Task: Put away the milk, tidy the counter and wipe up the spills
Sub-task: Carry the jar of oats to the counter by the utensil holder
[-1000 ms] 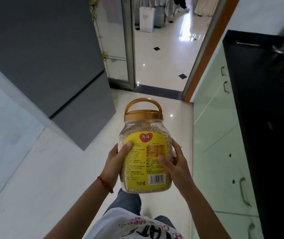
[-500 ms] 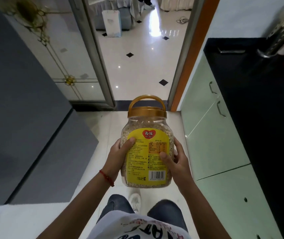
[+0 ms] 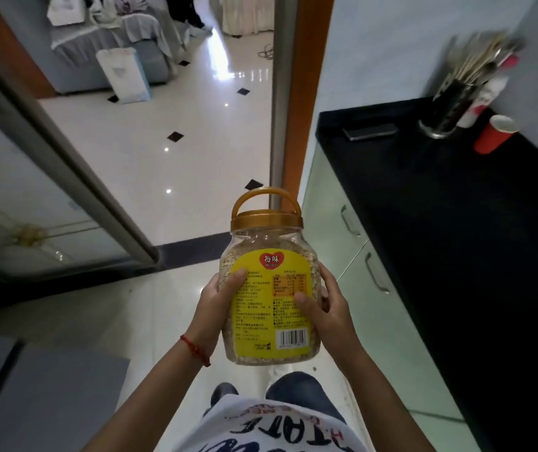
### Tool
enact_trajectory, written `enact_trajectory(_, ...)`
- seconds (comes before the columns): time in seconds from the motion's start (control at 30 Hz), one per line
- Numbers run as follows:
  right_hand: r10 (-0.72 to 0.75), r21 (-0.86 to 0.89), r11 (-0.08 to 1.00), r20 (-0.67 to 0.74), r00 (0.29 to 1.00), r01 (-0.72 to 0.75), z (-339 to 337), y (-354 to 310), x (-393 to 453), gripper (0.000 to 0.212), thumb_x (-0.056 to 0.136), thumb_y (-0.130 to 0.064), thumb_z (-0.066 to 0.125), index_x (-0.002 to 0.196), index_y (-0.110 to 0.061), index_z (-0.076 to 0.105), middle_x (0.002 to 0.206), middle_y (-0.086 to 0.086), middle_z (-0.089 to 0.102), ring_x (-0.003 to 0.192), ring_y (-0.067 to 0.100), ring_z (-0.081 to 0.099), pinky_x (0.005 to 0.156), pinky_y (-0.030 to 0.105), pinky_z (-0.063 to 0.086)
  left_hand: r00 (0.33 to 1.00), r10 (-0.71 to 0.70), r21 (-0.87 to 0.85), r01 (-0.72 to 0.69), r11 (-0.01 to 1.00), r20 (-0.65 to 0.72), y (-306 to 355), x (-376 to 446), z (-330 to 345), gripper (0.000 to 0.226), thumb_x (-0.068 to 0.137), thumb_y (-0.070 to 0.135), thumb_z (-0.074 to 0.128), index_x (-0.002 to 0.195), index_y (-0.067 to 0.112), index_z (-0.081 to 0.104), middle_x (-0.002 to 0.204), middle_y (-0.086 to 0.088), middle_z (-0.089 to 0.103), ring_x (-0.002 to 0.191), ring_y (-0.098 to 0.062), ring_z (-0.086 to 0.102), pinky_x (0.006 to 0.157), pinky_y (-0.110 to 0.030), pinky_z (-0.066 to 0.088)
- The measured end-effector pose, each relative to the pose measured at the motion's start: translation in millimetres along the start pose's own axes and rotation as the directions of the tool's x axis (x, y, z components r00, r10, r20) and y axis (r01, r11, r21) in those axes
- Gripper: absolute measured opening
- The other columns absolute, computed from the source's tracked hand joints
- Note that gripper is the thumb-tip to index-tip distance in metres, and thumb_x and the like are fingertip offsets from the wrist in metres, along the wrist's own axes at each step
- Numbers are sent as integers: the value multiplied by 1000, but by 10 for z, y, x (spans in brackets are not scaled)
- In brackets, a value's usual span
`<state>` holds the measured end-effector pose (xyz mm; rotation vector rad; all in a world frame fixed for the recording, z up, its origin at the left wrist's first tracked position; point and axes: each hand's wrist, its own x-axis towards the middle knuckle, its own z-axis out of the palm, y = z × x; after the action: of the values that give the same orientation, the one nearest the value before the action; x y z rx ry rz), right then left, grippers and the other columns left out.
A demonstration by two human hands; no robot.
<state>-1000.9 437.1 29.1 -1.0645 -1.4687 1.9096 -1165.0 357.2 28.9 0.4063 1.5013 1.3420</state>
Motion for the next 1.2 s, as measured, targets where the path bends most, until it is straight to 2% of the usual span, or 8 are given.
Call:
enact_trajectory(0.2, -18, 28, 999, -104, 994, 21, -484, -423, 798, 96, 41, -71, 75, 125, -39, 40, 112, -2, 66, 97, 12, 68, 69, 25, 57, 997, 9, 36, -12, 999, 79, 559, 957, 505, 109, 34, 71, 77, 120, 9, 52, 112, -17, 67, 99, -33, 67, 88, -51, 53)
enact_trajectory(0.43, 5, 147, 988, -330, 944, 47, -998, -590, 1502, 89, 38, -67, 79, 117, -44, 46, 113, -7, 65, 97, 8, 67, 67, 23, 56, 943, -87, 152, 39, 988, 320, 939, 2100, 1087, 105, 40, 69, 76, 122, 9, 53, 116, -17, 67, 104, -35, 65, 93, -57, 48)
enact_trajectory(0.63, 51, 259, 959, -559, 827, 116, -1331, -723, 2080, 90, 38, -61, 83, 119, -44, 46, 111, -2, 68, 100, 16, 68, 70, 30, 58, 868, -135, 323, -30, 946, 477, 1244, 3088, 1669, 102, 26, 81, 68, 103, 15, 62, 91, -3, 75, 82, -17, 73, 66, -27, 59)
enact_trajectory(0.73, 70, 302, 940, -629, 775, 160, -1449, -805, 2292, 91, 40, -55, 86, 122, -41, 46, 113, 3, 68, 102, 22, 67, 76, 42, 58, 824, -162, 364, -58, 930, 544, 1369, 3471, 1911, 95, 34, 79, 70, 104, 16, 62, 100, -13, 72, 91, -27, 70, 83, -45, 57)
enact_trajectory(0.8, 72, 310, 931, -676, 734, 194, -1537, -845, 2387, 93, 43, -48, 87, 125, -36, 44, 111, 3, 69, 101, 23, 67, 74, 40, 58, 794, -188, 398, -73, 915, 578, 1424, 3704, 2079, 100, 32, 77, 72, 109, 14, 60, 104, -15, 71, 96, -30, 68, 89, -50, 53)
enact_trajectory(0.93, 75, 278, 933, -772, 631, 230, -1708, -896, 2451, 87, 54, -35, 85, 129, -35, 40, 109, 0, 68, 100, 19, 68, 68, 30, 58, 678, -236, 462, -171, 870, 696, 1467, 3991, 2477, 107, 25, 82, 67, 108, 15, 59, 95, -2, 71, 83, -11, 71, 69, -22, 57)
enact_trajectory(1.07, 61, 227, 946, -824, 563, 231, -1972, -901, 2413, 72, 78, 3, 63, 136, -27, 33, 112, 0, 63, 97, 11, 68, 66, 25, 57, 548, -344, 498, -157, 853, 762, 1418, 4182, 2871, 97, 28, 72, 77, 109, 22, 58, 107, -9, 69, 99, -25, 67, 81, -34, 57)
enact_trajectory(1.2, 39, 188, 957, -840, 541, 223, -2285, -838, 2342, 85, 72, 9, 66, 142, -22, 28, 113, 0, 64, 101, 12, 66, 70, 26, 56, 382, -431, 523, -180, 833, 818, 1405, 4328, 3265, 95, 25, 58, 86, 109, 30, 55, 99, 4, 71, 91, -9, 70, 71, -22, 57)
